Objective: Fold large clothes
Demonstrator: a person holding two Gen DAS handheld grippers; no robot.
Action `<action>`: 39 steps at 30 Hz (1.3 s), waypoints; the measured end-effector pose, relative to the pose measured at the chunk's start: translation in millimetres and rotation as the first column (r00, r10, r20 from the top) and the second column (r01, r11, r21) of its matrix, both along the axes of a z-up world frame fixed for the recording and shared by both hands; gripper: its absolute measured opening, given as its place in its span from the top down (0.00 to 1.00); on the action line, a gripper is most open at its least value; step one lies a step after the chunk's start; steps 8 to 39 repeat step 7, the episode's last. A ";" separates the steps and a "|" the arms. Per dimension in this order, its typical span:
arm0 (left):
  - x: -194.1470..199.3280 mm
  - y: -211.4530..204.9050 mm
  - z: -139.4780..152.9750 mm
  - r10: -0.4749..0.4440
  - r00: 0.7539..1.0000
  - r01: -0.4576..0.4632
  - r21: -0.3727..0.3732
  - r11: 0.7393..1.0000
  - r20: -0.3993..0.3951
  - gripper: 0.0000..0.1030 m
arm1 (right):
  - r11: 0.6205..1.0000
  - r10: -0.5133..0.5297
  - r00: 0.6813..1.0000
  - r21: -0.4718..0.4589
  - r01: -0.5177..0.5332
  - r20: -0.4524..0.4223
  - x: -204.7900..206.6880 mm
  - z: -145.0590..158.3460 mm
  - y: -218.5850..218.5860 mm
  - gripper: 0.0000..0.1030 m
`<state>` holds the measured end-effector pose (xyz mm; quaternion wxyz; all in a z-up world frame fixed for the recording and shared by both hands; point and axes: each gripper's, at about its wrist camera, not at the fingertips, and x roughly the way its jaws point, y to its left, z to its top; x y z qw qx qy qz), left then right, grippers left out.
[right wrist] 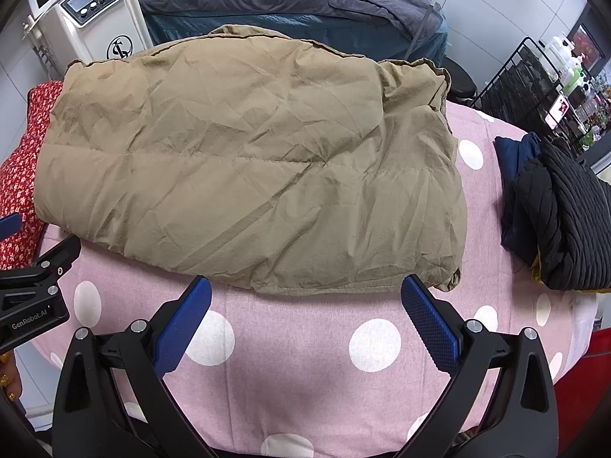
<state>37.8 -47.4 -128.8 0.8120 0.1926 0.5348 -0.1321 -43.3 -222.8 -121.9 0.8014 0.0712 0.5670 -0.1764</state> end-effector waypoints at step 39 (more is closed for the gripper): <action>0.8 0.1 -0.2 -0.004 1.000 0.004 -0.001 1.000 -0.005 0.06 | 1.000 -0.006 1.000 0.001 0.006 -0.001 -0.1 -1.0 -1.1 0.05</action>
